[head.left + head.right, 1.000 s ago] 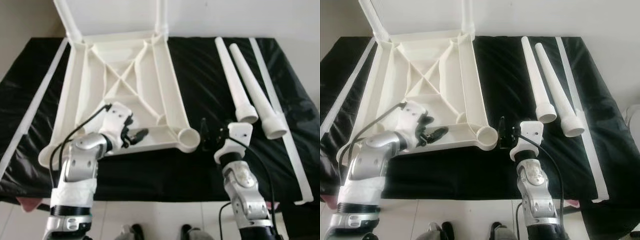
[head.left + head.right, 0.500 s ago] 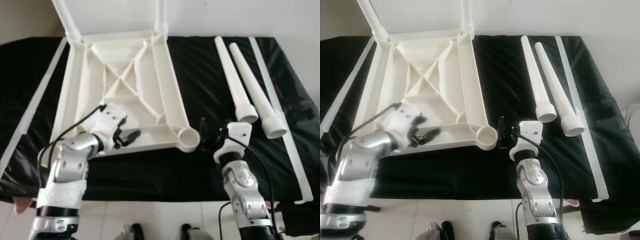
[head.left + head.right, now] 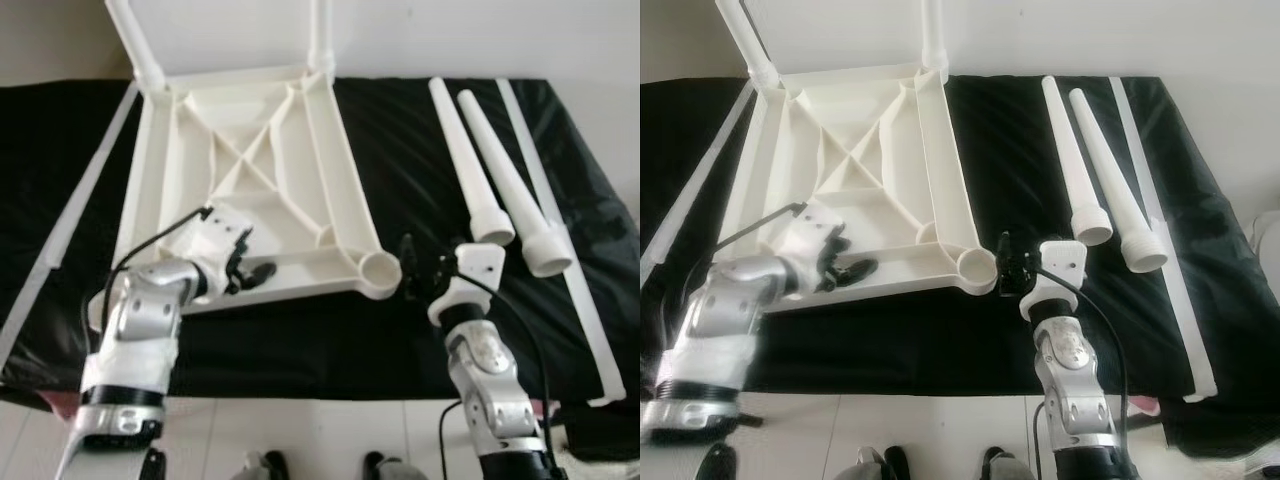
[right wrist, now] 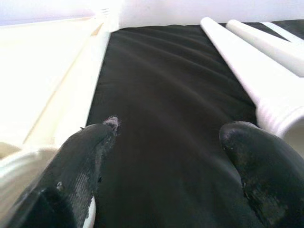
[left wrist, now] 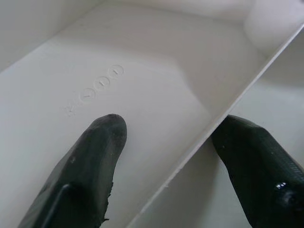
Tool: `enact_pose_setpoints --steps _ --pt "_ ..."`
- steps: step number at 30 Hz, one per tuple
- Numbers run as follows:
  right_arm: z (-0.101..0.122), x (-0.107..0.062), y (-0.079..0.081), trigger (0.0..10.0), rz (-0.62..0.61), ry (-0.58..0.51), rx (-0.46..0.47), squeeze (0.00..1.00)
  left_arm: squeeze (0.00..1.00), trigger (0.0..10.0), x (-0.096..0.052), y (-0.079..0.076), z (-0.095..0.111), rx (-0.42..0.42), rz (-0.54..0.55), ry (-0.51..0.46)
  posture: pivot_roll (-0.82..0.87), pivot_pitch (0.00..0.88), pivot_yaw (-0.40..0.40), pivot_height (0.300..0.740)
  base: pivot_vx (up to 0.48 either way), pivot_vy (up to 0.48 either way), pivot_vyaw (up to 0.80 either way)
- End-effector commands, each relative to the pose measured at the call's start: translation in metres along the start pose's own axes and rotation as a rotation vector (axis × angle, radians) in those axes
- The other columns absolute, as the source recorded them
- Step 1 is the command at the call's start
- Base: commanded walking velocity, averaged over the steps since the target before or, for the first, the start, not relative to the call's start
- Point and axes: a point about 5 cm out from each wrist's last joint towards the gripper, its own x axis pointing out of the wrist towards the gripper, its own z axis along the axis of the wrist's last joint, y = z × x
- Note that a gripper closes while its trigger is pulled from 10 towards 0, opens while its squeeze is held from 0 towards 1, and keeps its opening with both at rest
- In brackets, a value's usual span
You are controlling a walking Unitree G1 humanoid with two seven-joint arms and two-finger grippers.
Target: Building children table
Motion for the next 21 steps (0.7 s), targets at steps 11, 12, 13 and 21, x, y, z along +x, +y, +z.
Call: enact_pose_setpoints --steps 11,12,13,21 --pt "-0.004 0.001 0.003 10.0 0.002 0.014 0.007 0.00 0.00 10.0 -0.013 0.018 -0.041 -0.131 0.568 0.135 -0.06 0.201 0.052 0.740 0.000 0.000 0.00" --pt "-0.005 0.001 0.004 10.0 0.006 0.014 0.009 0.00 0.00 10.0 -0.011 0.011 -0.041 -0.135 0.549 0.132 -0.06 0.202 0.052 0.740 0.000 0.000 0.00" --pt "-0.005 0.001 0.005 10.0 0.010 0.015 0.012 0.00 0.00 10.0 -0.008 0.003 -0.040 -0.145 0.516 0.114 -0.06 0.205 0.048 0.740 0.000 0.000 0.00" --pt "-0.005 0.003 0.003 10.0 0.012 0.019 0.009 0.00 0.45 10.0 0.005 -0.039 -0.016 -0.104 0.227 -0.093 -0.06 0.212 0.039 0.740 0.000 0.000 0.00"
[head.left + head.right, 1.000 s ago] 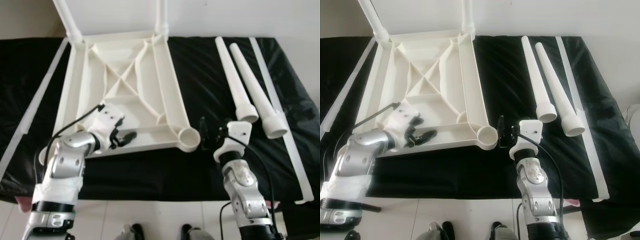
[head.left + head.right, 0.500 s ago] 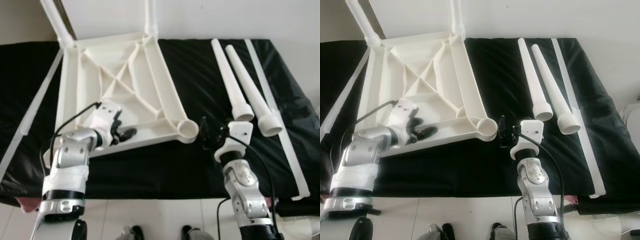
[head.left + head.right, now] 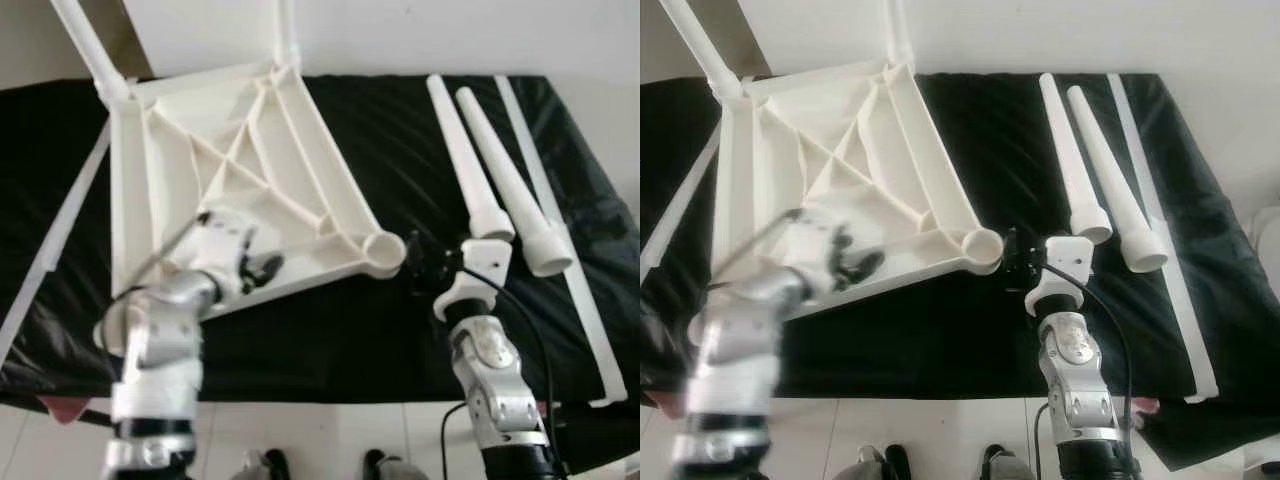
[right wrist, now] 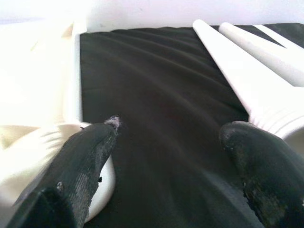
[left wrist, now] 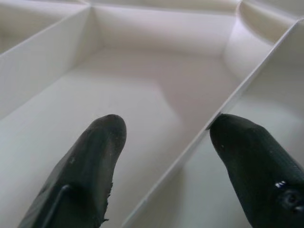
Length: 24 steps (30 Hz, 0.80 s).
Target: Building children table
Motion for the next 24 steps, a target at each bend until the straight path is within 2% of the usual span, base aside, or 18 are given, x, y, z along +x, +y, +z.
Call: enact_pose_setpoints --steps 1,2,5,6,7,8,10,11,15,18,19,20,22,24 --pt "-0.007 -0.003 0.005 10.0 0.026 0.030 0.003 0.00 1.00 10.0 -0.001 -0.002 -0.018 -0.049 0.049 0.048 -0.06 0.213 0.037 0.740 0.000 0.000 0.00" --pt "-0.007 -0.003 0.005 10.0 0.026 0.030 0.003 0.00 1.00 10.0 -0.001 -0.002 -0.018 -0.049 0.049 0.048 -0.06 0.213 0.037 0.740 0.000 0.000 0.00" --pt "-0.008 0.000 0.000 10.0 0.007 0.037 -0.019 0.00 1.00 10.0 -0.002 -0.008 0.001 -0.013 -0.035 -0.102 -0.07 0.211 0.032 0.740 0.000 0.000 0.00" --pt "-0.008 0.000 0.000 10.0 0.007 0.037 -0.019 0.00 1.00 10.0 -0.002 -0.008 0.001 -0.013 -0.035 -0.102 -0.07 0.211 0.032 0.740 0.000 0.000 0.00" --pt "-0.008 0.002 -0.003 10.0 -0.004 0.040 -0.024 0.00 0.89 10.0 -0.004 -0.006 0.010 0.004 -0.058 -0.169 -0.07 0.207 0.028 0.740 0.000 0.000 0.00" --pt "-0.006 0.004 -0.006 10.0 -0.011 0.033 -0.025 0.00 0.00 10.0 -0.005 -0.004 0.013 0.025 -0.069 -0.197 -0.07 0.203 0.026 0.740 0.000 0.000 0.00" --pt "-0.004 0.006 -0.008 10.0 -0.017 0.024 -0.022 0.00 0.00 10.0 -0.006 -0.001 0.016 0.045 -0.084 -0.215 -0.07 0.203 0.025 0.740 0.000 0.000 0.00" --pt "0.000 0.010 -0.015 10.0 -0.034 0.010 -0.032 0.00 0.00 10.0 -0.008 0.006 0.024 0.098 -0.103 -0.264 -0.07 0.201 0.022 0.740 0.000 0.000 0.00" --pt "0.001 0.012 -0.018 10.0 -0.042 0.005 -0.037 0.00 0.00 10.0 -0.008 0.008 0.028 0.106 -0.100 -0.285 -0.07 0.200 0.018 0.740 0.000 0.000 0.00" --pt "0.004 0.020 -0.030 10.0 -0.083 -0.002 -0.049 0.00 0.00 10.0 -0.005 0.016 0.032 0.141 -0.098 -0.293 -0.08 0.196 0.009 0.740 0.000 0.000 0.00" --pt "0.005 0.024 -0.035 10.0 -0.109 -0.005 -0.053 0.87 0.00 10.0 -0.003 0.021 0.032 0.155 -0.086 -0.291 -0.09 0.194 0.009 0.740 0.000 0.000 0.00" --pt "0.006 0.029 -0.042 10.0 -0.138 -0.008 -0.062 1.00 0.00 10.0 -0.001 0.026 0.032 0.166 -0.068 -0.289 -0.10 0.188 0.015 0.740 0.000 0.000 0.00" --pt "0.006 0.030 -0.043 10.0 -0.145 -0.009 -0.067 1.00 0.00 10.0 0.000 0.027 0.032 0.170 -0.063 -0.288 -0.10 0.188 0.015 0.740 0.000 0.000 0.00" --pt "0.008 0.034 -0.048 10.0 -0.159 -0.013 -0.069 1.00 0.00 10.0 0.001 0.025 0.029 0.136 -0.068 -0.282 -0.10 0.184 0.019 0.740 0.000 0.000 0.00"
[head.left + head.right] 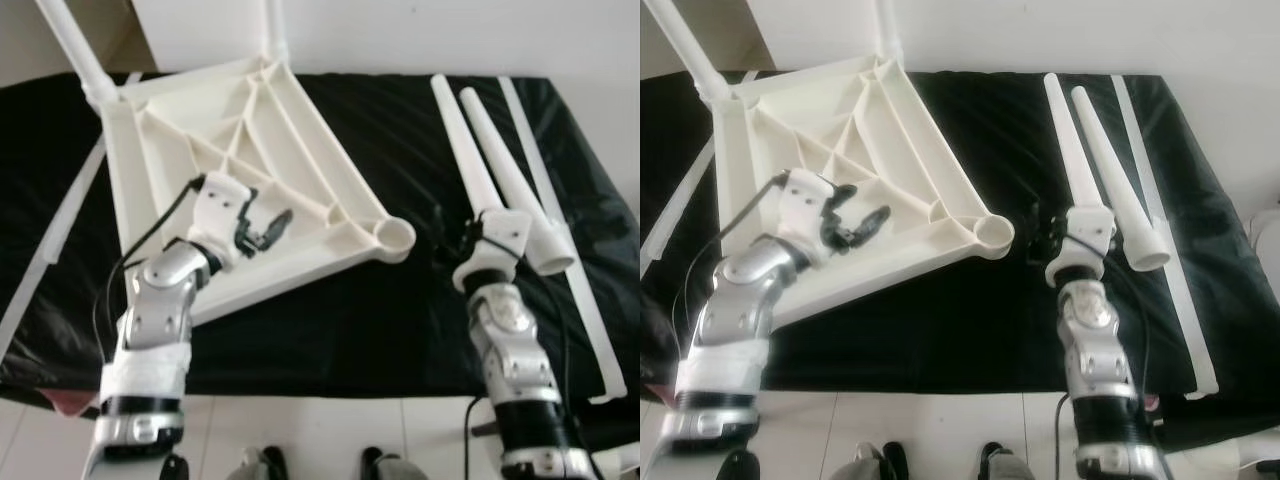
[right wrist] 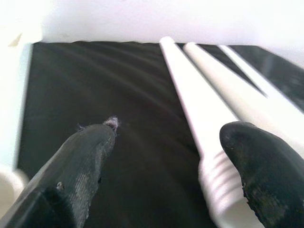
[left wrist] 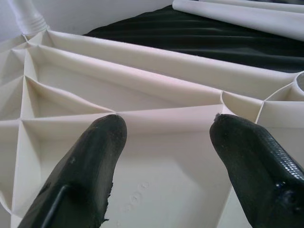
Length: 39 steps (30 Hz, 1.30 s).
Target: Building children table
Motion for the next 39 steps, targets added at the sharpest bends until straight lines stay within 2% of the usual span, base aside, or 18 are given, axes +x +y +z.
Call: enact_pose_setpoints --steps 1,3,6,7,10,11,13,14,17,21,25,30,34,35,39 --pt "-0.006 0.000 -0.005 10.0 -0.022 0.016 0.004 1.00 0.00 10.0 -0.002 -0.005 -0.008 -0.053 0.012 0.004 -0.10 0.179 0.022 0.740 0.000 0.000 0.00" --pt "-0.006 0.001 -0.007 10.0 -0.026 0.013 0.000 1.00 0.00 10.0 -0.002 -0.008 -0.008 -0.078 0.010 -0.010 -0.10 0.179 0.023 0.740 0.000 0.000 0.00" --pt "-0.003 0.005 -0.011 10.0 -0.058 -0.003 -0.001 1.00 0.00 10.0 -0.001 -0.028 0.000 -0.167 -0.004 -0.103 -0.10 0.168 0.024 0.740 0.000 0.000 0.00" --pt "-0.002 0.006 -0.012 10.0 -0.060 -0.007 -0.001 0.96 0.00 10.0 0.000 -0.032 0.002 -0.180 -0.002 -0.118 -0.10 0.168 0.024 0.740 0.000 0.000 0.00" --pt "-0.001 0.008 -0.012 10.0 -0.062 -0.014 0.006 0.93 0.00 10.0 0.002 -0.035 0.004 -0.225 0.025 -0.147 -0.10 0.166 0.022 0.740 0.000 0.000 0.00" --pt "0.000 0.011 -0.013 10.0 -0.067 -0.015 0.007 0.01 0.00 10.0 0.006 -0.036 0.005 -0.204 0.048 -0.151 -0.10 0.167 0.019 0.740 0.000 0.000 0.00" --pt "0.000 0.014 -0.014 10.0 -0.070 -0.016 0.007 0.01 0.00 10.0 0.009 -0.037 0.006 -0.185 0.063 -0.153 -0.10 0.167 0.019 0.740 0.000 0.000 0.00" --pt "0.002 0.019 -0.015 10.0 -0.072 -0.025 0.001 0.00 0.00 10.0 0.016 -0.032 0.011 -0.190 0.159 -0.169 -0.10 0.171 0.020 0.740 0.000 0.000 0.00" --pt "0.003 0.020 -0.016 10.0 -0.073 -0.029 -0.001 0.00 0.00 10.0 0.018 -0.030 0.013 -0.205 0.194 -0.175 -0.10 0.171 0.020 0.740 0.000 0.000 0.00" --pt "0.006 0.027 -0.019 10.0 -0.081 -0.032 -0.015 0.00 0.00 10.0 0.028 -0.044 0.020 -0.151 0.145 -0.177 -0.09 0.180 0.020 0.740 0.000 0.000 0.00" --pt "0.005 0.028 -0.020 10.0 -0.083 -0.025 -0.018 0.00 0.00 10.0 0.030 -0.046 0.021 -0.157 0.130 -0.178 -0.09 0.179 0.020 0.740 0.000 0.000 0.00" --pt "-0.011 0.031 -0.030 10.0 -0.094 0.086 -0.027 0.00 0.00 10.0 0.036 -0.047 0.027 -0.092 0.052 -0.186 -0.10 0.182 0.022 0.740 0.000 0.000 0.00" --pt "-0.015 0.031 -0.033 10.0 -0.097 0.112 -0.034 0.00 0.00 10.0 0.037 -0.048 0.030 -0.105 0.022 -0.194 -0.10 0.181 0.022 0.740 0.000 0.000 0.00" --pt "-0.018 0.032 -0.035 10.0 -0.092 0.141 -0.034 0.00 0.00 10.0 0.038 -0.052 0.033 -0.104 -0.020 -0.197 -0.10 0.179 0.020 0.740 0.000 0.000 0.00" --pt "-0.024 0.034 -0.037 10.0 -0.076 0.200 -0.039 0.00 0.00 10.0 0.039 -0.058 0.039 -0.070 -0.082 -0.214 -0.11 0.176 0.014 0.740 0.000 0.000 0.00"
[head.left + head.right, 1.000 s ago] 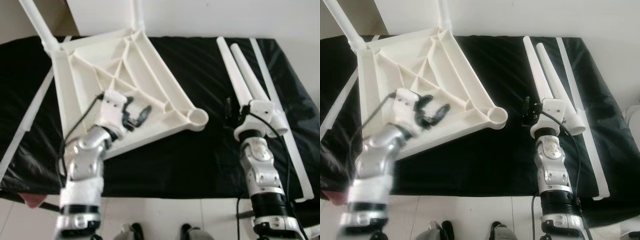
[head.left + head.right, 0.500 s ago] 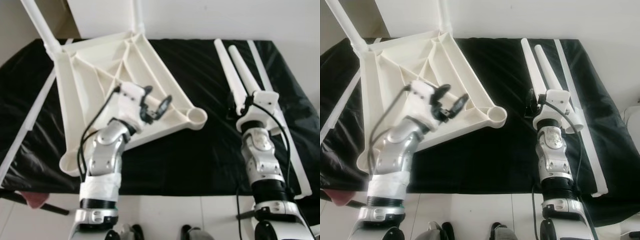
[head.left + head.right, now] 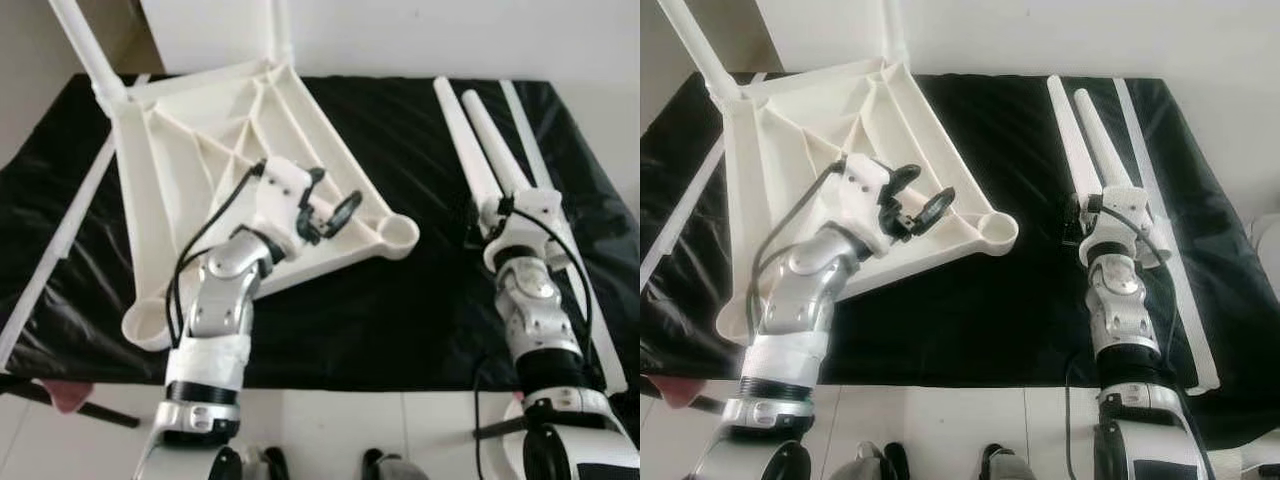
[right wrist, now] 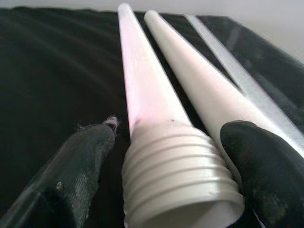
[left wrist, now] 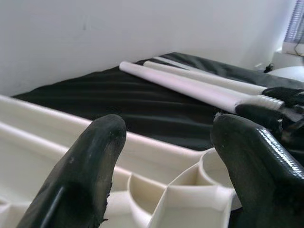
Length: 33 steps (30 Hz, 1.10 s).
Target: Building children table
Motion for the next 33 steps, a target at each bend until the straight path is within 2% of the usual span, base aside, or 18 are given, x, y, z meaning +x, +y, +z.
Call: enact_pose_setpoints --steps 1,5,7,12,13,15,16,22,23,25,26,33 --pt "-0.009 0.000 -0.002 10.0 0.010 0.062 -0.006 0.00 0.00 10.0 0.001 0.003 0.004 0.013 0.073 -0.004 -0.11 0.175 0.013 0.740 0.000 0.000 0.00" --pt "-0.016 0.000 0.000 10.0 0.042 0.102 -0.005 0.00 0.00 10.0 0.002 0.005 0.003 0.013 0.053 0.004 -0.12 0.174 0.012 0.740 0.000 0.000 0.00" --pt "-0.018 0.001 0.000 10.0 0.053 0.104 -0.004 0.00 0.00 10.0 0.002 0.009 0.002 0.046 0.074 0.017 -0.12 0.176 0.013 0.740 0.000 0.000 0.00" --pt "-0.020 0.002 0.000 10.0 0.063 0.111 -0.002 0.00 0.00 10.0 0.003 0.015 0.003 0.041 0.098 0.022 -0.13 0.174 0.010 0.740 0.000 0.000 0.00" --pt "-0.020 0.003 0.000 8.9 0.070 0.109 0.005 0.00 0.00 10.0 0.003 0.017 0.002 0.044 0.114 0.023 -0.13 0.166 0.008 0.740 0.000 0.000 0.00" --pt "-0.020 0.004 0.001 8.9 0.079 0.108 0.003 0.00 0.00 10.0 0.004 0.019 0.002 0.040 0.128 0.030 -0.13 0.162 0.006 0.740 0.000 0.000 0.00" --pt "-0.019 0.005 0.002 10.0 0.084 0.104 -0.004 0.00 0.00 10.0 0.004 0.020 0.001 0.046 0.142 0.034 -0.13 0.161 0.006 0.740 0.000 0.000 0.00" --pt "-0.020 0.009 0.005 10.0 0.102 0.118 0.007 0.00 0.00 10.0 0.004 0.023 0.000 0.057 0.176 0.046 -0.12 0.140 0.002 0.740 0.000 0.000 0.00" --pt "-0.022 0.009 0.007 4.0 0.112 0.128 0.004 0.00 0.00 10.0 0.005 0.024 -0.001 0.061 0.187 0.055 -0.12 0.135 0.001 0.740 0.000 0.000 0.00" --pt "-0.023 0.010 0.008 4.0 0.119 0.134 0.002 0.00 0.00 10.0 0.006 0.024 -0.001 0.064 0.193 0.060 -0.12 0.133 0.000 0.740 0.000 0.000 0.00" --pt "-0.025 0.010 0.009 0.0 0.125 0.141 0.015 0.00 0.00 10.0 0.006 0.024 -0.003 0.075 0.202 0.071 -0.12 0.127 -0.003 0.740 0.000 0.000 0.00" --pt "-0.026 0.009 0.015 0.0 0.172 0.130 0.043 0.00 0.00 10.0 0.007 0.023 -0.003 0.066 0.204 0.071 -0.11 0.112 -0.011 0.740 0.000 0.000 0.00"
